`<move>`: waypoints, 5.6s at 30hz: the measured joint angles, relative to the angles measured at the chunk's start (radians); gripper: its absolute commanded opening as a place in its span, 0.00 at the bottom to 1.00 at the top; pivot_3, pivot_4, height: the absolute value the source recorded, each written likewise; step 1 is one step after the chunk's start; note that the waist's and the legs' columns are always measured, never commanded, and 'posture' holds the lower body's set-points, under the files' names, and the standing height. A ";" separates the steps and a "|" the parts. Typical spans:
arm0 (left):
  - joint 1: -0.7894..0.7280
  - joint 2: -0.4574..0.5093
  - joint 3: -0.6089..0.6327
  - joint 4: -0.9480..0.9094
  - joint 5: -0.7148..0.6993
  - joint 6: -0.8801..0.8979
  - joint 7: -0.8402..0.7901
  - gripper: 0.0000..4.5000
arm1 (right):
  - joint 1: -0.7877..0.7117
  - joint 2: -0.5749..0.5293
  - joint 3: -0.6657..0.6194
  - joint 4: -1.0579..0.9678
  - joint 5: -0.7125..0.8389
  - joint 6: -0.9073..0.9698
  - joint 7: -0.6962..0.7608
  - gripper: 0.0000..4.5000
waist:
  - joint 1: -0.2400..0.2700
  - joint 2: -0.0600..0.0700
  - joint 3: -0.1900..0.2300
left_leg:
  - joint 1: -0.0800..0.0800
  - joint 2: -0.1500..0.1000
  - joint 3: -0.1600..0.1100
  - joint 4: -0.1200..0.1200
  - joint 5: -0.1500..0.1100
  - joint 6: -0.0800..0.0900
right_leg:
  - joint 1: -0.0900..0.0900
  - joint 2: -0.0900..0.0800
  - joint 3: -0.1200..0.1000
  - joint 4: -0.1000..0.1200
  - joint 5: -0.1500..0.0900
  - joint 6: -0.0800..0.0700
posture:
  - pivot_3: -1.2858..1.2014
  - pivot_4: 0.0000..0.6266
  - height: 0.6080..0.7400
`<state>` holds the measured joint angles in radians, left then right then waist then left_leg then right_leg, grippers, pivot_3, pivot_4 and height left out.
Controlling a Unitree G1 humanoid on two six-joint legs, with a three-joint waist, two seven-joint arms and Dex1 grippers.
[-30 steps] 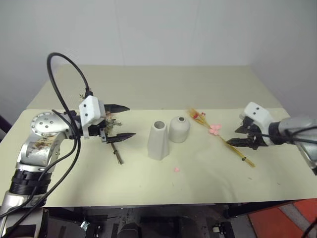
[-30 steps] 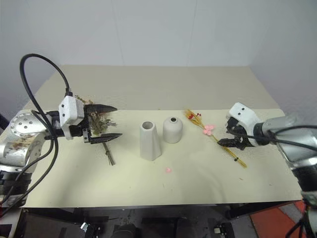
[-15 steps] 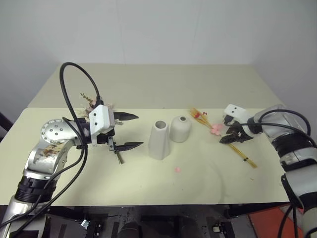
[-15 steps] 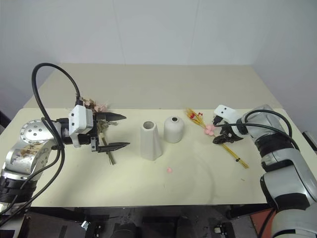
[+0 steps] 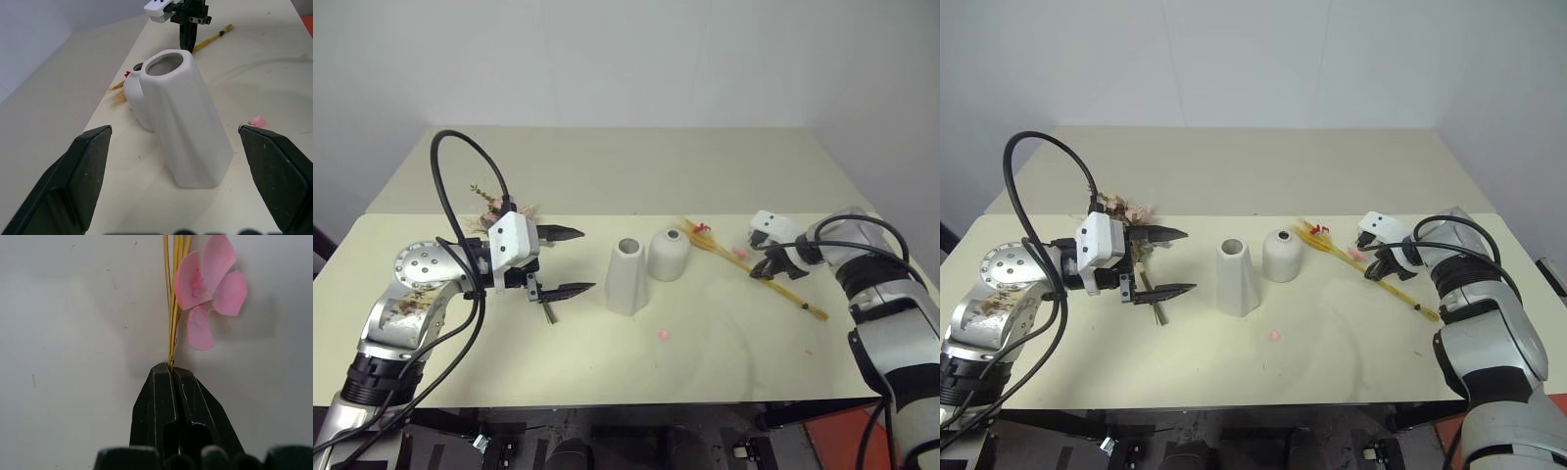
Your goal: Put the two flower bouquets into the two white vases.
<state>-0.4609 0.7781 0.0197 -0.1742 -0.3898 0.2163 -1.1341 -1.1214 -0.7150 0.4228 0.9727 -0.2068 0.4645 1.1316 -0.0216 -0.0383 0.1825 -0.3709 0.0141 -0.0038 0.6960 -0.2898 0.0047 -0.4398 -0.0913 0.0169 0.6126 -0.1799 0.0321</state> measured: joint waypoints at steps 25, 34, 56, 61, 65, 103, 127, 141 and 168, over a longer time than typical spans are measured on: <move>-0.095 0.039 0.016 0.149 0.034 -0.042 -0.060 1.00 | 0.427 0.439 -0.697 -1.197 0.760 -0.042 -0.664 0.01 | 0.002 0.004 0.002 | 0.001 0.000 -0.002 -0.001 0.000 0.000 | 0.001 0.001 -0.001 0.006 0.003 0.000 | 0.52 0.24 1.00; -0.053 0.041 0.021 0.099 0.033 -0.030 -0.046 1.00 | 0.415 0.473 -0.624 -1.080 0.738 -0.102 -0.658 0.01 | -0.002 0.004 0.002 | 0.001 0.001 -0.002 -0.001 0.001 -0.001 | 0.001 0.001 -0.001 0.005 0.003 0.000 | 0.52 0.24 1.00; -0.001 0.047 0.056 0.011 -0.004 0.039 -0.003 1.00 | 0.411 0.451 -0.564 -1.025 0.682 -0.131 -0.628 0.01 | -0.003 0.004 0.002 | 0.001 0.001 -0.002 -0.001 0.001 -0.001 | 0.000 0.001 -0.001 0.002 0.003 0.000 | 0.52 0.24 1.00; -0.001 0.047 0.056 0.011 -0.004 0.042 -0.006 1.00 | 0.430 0.450 -0.553 -1.025 0.673 -0.131 -0.625 0.01 | -0.004 0.004 0.002 | 0.001 0.001 -0.002 -0.001 0.001 -0.001 | 0.000 0.001 -0.001 0.002 0.003 0.000 | 0.52 0.24 1.00; -0.002 0.047 0.056 0.012 -0.004 0.042 -0.007 1.00 | 0.431 0.450 -0.553 -1.025 0.665 -0.131 -0.630 0.01 | -0.004 0.004 0.002 | 0.001 0.001 -0.002 -0.001 0.001 -0.001 | 0.000 0.001 -0.001 0.002 0.003 0.000 | 0.52 0.24 1.00; 0.008 0.047 0.056 0.012 -0.003 0.023 0.007 1.00 | 0.466 0.469 -0.514 -0.966 0.612 -0.193 -0.631 0.01 | -0.017 0.004 0.002 | 0.001 0.001 -0.002 -0.001 0.001 -0.001 | 0.000 0.001 -0.001 0.002 0.003 0.000 | 0.52 0.24 1.00; 0.025 0.047 0.058 0.012 -0.002 0.010 0.009 1.00 | 0.481 0.494 -0.476 -0.934 0.573 -0.206 -0.653 0.32 | -0.020 0.004 0.002 | 0.001 0.001 -0.002 -0.001 0.001 -0.001 | 0.000 0.001 -0.001 0.002 0.003 0.000 | 0.52 0.24 1.00; 0.120 0.038 0.142 -0.210 0.003 0.359 0.329 1.00 | 0.714 0.247 -0.488 -1.215 0.588 0.001 -0.606 0.99 | -0.008 0.004 0.002 | 0.000 0.000 -0.003 0.000 0.001 -0.001 | 0.001 0.000 -0.001 0.001 0.003 0.001 | 0.52 0.24 1.00; -0.248 -0.500 0.429 -0.012 -0.001 1.393 1.275 1.00 | 0.744 -0.183 -0.643 -1.514 0.786 0.227 -0.349 0.99 | 0.021 0.002 0.002 | 0.001 -0.003 -0.007 0.000 0.002 -0.003 | 0.003 -0.001 -0.002 -0.001 0.004 0.001 | 0.52 0.24 1.00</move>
<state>-0.7092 0.2778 0.4491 -0.1858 -0.3908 1.6094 0.1408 -0.3770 -0.8978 -0.2202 -0.5411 0.5792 0.6913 0.7821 -0.0009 -0.0364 0.1840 -0.3701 0.0113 -0.0103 0.6956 -0.2882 0.0021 -0.4364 -0.0923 0.0149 0.6112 -0.1762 0.0326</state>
